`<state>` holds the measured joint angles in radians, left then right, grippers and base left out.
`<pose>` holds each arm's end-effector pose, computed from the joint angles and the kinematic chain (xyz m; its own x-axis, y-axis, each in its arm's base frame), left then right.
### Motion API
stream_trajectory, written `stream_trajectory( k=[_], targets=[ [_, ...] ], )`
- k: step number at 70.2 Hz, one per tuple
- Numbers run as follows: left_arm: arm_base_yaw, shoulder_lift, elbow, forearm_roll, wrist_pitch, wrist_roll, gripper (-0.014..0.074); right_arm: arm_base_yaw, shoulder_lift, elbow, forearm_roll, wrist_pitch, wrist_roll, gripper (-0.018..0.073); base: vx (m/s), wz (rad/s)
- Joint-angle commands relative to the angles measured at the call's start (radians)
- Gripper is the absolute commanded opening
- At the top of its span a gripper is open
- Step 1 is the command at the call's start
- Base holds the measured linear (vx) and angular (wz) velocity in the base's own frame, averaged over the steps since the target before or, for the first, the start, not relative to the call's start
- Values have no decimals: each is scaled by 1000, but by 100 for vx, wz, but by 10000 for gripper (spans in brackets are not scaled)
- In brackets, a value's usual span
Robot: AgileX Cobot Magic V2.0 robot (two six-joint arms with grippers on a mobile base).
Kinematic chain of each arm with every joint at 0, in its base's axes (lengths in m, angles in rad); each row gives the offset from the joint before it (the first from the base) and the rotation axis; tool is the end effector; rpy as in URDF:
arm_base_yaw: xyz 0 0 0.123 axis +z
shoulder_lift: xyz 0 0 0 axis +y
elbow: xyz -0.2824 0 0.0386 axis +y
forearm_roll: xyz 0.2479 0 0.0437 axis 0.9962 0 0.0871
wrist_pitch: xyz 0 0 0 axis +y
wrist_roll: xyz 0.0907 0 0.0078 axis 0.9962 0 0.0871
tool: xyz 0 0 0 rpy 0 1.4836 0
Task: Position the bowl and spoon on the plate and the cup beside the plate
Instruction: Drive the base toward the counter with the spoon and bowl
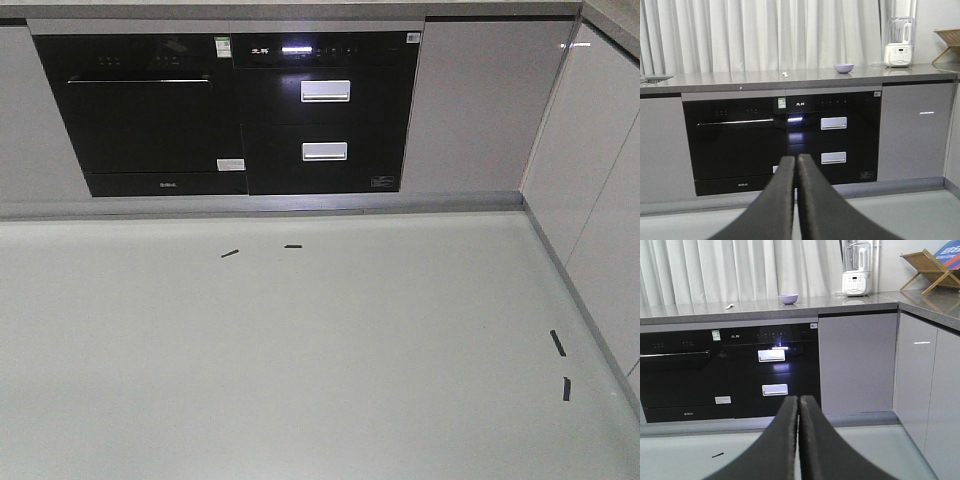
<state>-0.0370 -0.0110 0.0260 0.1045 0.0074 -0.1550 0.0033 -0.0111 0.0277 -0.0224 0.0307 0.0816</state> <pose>0.0565 -0.0020 0.2042 0.0628 -0.0528 -0.9966 0.0394 0.9979 -0.0504 0.0567 0.0001 0.2015 0.0397 0.0593 -0.9975 -0.0050 0.9982 0.0592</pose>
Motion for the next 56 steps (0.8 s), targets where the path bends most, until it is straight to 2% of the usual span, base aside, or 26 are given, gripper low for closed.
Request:
stream_trajectory(
  k=[1, 56],
  targets=[
    [2, -14, -8, -4, -72, 1, -6, 0, -10, 4, 0, -76, 1, -6, 0, 0],
    [2, -14, -8, -4, -72, 1, -6, 0, -10, 4, 0, -76, 1, -6, 2, -1]
  ],
)
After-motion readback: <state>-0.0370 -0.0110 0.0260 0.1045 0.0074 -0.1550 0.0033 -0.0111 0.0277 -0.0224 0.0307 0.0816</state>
